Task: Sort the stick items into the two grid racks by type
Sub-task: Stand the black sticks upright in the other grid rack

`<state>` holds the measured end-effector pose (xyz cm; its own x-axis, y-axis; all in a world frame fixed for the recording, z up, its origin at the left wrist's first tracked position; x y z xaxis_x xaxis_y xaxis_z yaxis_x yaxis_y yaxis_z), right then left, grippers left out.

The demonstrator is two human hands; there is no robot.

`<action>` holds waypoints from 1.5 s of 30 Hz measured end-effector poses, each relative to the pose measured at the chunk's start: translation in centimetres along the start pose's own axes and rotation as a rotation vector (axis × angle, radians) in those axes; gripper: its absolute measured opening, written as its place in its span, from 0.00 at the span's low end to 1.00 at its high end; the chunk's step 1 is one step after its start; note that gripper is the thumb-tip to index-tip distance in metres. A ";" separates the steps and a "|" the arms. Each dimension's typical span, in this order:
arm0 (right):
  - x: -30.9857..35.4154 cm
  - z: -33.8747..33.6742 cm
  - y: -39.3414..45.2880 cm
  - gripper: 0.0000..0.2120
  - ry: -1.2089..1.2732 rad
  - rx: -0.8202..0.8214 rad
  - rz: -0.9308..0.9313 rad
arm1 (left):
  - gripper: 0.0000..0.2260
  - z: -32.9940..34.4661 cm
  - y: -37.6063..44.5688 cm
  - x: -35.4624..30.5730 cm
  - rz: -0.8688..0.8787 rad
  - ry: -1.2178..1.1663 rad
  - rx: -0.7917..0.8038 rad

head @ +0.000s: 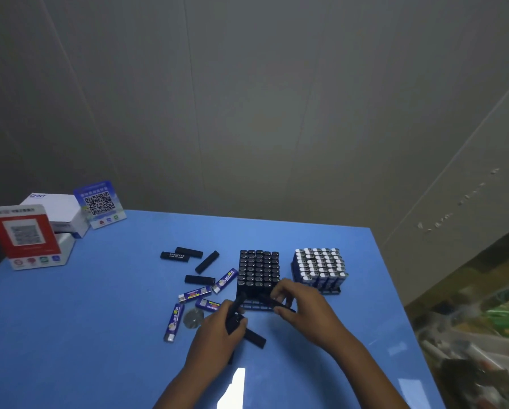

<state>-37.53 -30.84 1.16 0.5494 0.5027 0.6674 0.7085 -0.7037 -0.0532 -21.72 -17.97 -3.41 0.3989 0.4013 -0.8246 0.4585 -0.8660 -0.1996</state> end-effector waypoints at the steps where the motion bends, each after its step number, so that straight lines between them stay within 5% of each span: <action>1: -0.1 -0.3 -0.1 0.14 0.010 -0.007 0.008 | 0.05 -0.2 0.1 0.2 -0.009 -0.015 -0.002; 7: 0.0 -0.9 0.1 0.24 0.057 -0.022 0.035 | 0.04 -1.0 1.0 1.3 -0.046 -0.076 -0.010; 21: -0.9 -1.0 1.5 0.09 -0.092 -0.208 0.077 | 0.04 -2.2 2.9 0.9 0.017 -0.106 -0.019; 45: -2.2 1.8 4.0 0.11 -0.228 -0.233 0.112 | 0.04 -3.7 4.0 2.7 0.012 -0.142 0.004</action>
<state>-35.10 -33.82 -1.81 0.7216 0.4967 0.4823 0.5325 -0.8434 0.0717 -15.81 -19.23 -4.49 0.2882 0.3446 -0.8934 0.4514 -0.8717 -0.1907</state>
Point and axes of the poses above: each hand's wrist, its own y-axis towards the middle knuckle, its own z-axis out of the palm, x = y × z, the point moved 6 cm from there along y, towards the middle knuckle, and after that the axes turned 1 degree about -x, right-handed, at the moved point
